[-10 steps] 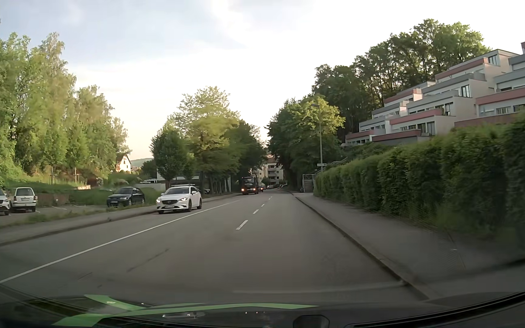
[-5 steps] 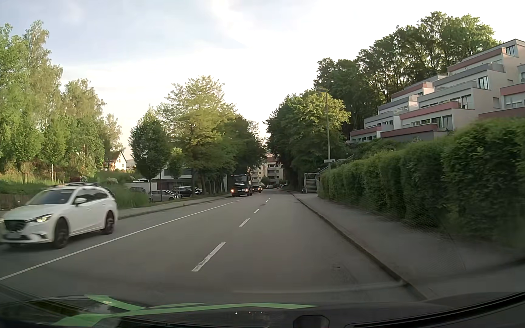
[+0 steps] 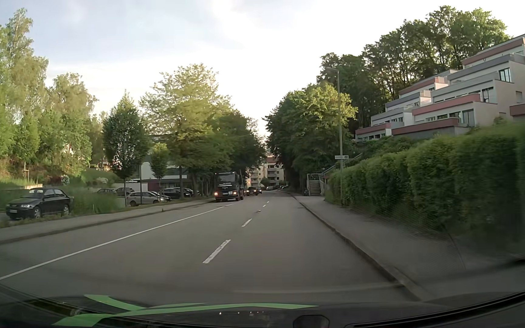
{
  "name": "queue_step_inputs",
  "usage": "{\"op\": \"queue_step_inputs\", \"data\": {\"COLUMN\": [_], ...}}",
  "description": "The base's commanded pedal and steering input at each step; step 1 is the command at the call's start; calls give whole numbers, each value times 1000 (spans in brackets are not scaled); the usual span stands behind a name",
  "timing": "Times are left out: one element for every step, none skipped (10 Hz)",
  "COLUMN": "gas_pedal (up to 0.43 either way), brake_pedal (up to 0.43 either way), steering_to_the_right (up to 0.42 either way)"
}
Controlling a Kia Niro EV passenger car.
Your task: Follow the waypoints while adhering to traffic rules and regulations
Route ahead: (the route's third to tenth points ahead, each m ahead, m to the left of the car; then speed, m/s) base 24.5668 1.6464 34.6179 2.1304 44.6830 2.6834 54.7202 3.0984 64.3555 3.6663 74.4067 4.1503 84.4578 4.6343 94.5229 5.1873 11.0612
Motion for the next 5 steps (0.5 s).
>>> {"op": "queue_step_inputs", "data": {"gas_pedal": [0,0,0,0,0], "brake_pedal": [104,104,104,104,104], "steering_to_the_right": [-3,-3,-4,-3,-3]}}
